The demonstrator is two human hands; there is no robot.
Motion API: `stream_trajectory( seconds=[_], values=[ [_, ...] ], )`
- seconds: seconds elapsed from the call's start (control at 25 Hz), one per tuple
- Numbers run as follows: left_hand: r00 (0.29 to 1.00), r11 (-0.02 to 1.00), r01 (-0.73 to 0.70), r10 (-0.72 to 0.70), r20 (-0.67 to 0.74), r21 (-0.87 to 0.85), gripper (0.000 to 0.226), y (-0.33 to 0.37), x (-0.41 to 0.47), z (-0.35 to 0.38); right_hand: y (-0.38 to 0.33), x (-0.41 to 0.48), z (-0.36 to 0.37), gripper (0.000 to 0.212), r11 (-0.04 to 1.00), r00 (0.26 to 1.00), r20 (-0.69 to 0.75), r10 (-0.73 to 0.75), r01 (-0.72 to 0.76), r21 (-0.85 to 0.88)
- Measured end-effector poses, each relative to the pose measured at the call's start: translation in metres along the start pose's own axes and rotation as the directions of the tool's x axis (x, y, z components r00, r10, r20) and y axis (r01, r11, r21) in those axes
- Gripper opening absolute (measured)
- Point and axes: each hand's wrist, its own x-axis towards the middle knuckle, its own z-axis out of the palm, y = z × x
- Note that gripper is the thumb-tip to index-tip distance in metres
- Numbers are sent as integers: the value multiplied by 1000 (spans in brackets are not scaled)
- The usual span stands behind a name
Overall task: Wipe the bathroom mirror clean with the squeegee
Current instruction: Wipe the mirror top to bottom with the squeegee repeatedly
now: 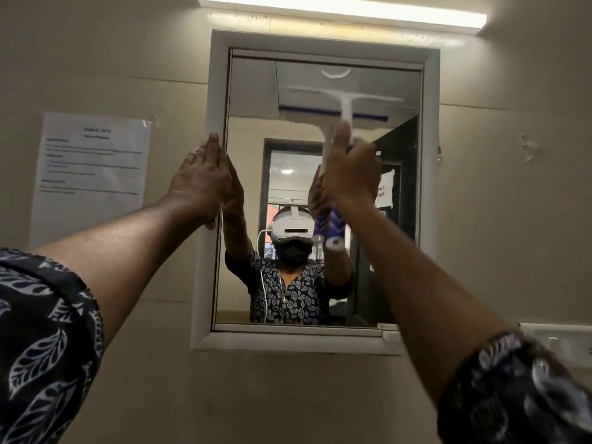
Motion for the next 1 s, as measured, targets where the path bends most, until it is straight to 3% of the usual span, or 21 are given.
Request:
stream_trajectory(
  seconds=[0.24,0.64,0.8,1.0],
  values=[
    [1000,1000,-1,1,-10,22,131,0,3,5,-17,74,12,40,993,998,-60,-24,17,-115],
    [1000,1000,-9,9,-11,12,136,-4,6,7,-17,75,10,38,965,999,-25,-30,23,-263],
    [999,999,-44,44,-17,-2,137,-10,6,7,-2,39,2,43,983,998,48,-39,47,-177],
    [996,996,-86,86,-30,-9,140,-16,1,4,56,-70,-12,47,983,986,137,92,-68,-174]
  ],
)
